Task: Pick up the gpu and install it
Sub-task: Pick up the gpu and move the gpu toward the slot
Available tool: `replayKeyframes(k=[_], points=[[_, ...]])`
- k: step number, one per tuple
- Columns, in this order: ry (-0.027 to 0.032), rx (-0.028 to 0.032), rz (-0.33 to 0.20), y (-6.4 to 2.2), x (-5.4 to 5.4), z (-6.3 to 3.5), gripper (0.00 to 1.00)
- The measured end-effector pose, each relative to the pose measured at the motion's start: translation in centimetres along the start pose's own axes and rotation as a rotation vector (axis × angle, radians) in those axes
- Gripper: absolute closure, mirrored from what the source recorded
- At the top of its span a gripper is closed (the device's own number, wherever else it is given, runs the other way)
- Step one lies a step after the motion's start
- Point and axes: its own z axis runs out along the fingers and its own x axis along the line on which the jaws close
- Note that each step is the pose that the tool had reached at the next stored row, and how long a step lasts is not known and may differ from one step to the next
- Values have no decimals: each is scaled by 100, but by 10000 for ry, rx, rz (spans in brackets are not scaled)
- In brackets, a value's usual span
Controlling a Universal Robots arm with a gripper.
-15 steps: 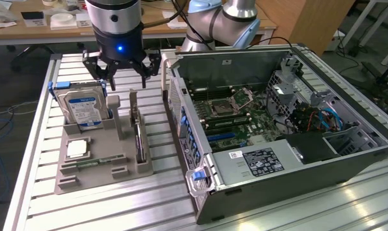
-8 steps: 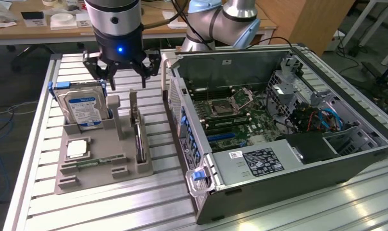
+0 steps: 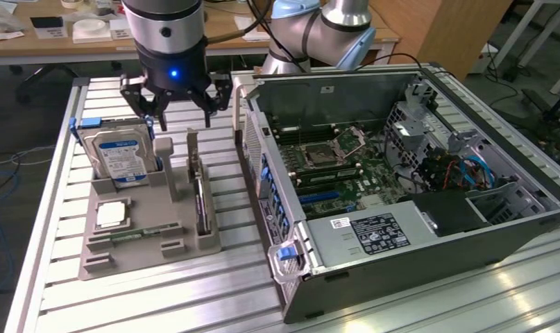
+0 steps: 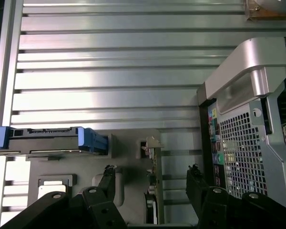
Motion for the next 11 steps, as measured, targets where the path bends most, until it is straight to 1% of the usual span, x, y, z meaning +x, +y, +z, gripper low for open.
replayKeyframes(k=[11], points=[[2,-62,2,-10,1,34,29]])
